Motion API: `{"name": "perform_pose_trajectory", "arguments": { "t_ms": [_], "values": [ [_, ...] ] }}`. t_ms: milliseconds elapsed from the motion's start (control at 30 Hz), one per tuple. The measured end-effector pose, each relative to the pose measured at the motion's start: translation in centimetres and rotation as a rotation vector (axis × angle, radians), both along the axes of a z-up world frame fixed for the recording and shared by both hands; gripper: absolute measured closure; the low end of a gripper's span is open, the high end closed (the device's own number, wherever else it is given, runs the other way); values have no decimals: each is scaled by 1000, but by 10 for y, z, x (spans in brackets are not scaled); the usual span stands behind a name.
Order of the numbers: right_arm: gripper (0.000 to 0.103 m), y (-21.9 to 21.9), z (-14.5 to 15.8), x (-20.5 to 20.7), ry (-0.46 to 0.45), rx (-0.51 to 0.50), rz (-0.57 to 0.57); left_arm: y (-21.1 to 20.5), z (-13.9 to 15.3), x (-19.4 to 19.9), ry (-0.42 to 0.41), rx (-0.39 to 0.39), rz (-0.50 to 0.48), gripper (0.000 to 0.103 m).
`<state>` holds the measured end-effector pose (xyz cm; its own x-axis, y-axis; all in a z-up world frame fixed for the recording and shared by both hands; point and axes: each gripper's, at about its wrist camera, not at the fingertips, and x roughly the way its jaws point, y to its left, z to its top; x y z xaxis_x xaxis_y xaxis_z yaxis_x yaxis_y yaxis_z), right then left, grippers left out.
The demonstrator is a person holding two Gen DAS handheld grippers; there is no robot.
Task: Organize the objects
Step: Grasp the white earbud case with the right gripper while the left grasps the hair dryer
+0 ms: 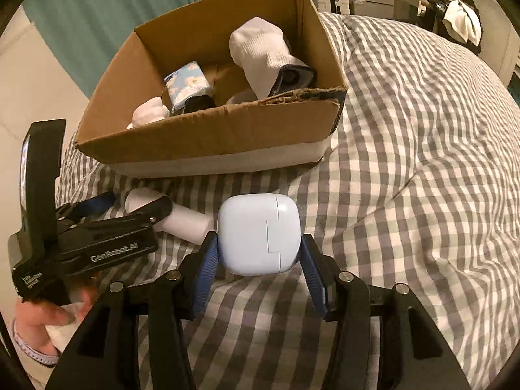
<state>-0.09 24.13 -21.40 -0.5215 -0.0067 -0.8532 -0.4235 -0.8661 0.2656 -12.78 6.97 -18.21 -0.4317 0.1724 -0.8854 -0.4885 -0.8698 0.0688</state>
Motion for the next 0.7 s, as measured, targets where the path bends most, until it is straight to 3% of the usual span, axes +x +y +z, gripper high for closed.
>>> {"name": "perform_pose_trajectory", "arguments": {
  "t_ms": [200, 300, 333, 467, 600, 700],
  "values": [
    [53, 5, -7, 1, 3, -41, -13, 18, -20, 12, -68, 1, -135, 4],
    [53, 2, -5, 1, -1, -30, -15, 15, -20, 14, -94, 13, -147, 33],
    [53, 2, -4, 1, -2, -27, -16, 13, -19, 15, -98, 9, -144, 36],
    [53, -2, -1, 2, -5, -9, -23, 2, -7, 21, -152, 57, -177, 36],
    [53, -3, 4, 9, 1, 6, -27, -11, 5, 32, -151, 67, -215, 35],
    [53, 0, 4, 13, 5, 13, -27, -14, 5, 46, -146, 8, -274, 23]
  ]
}}
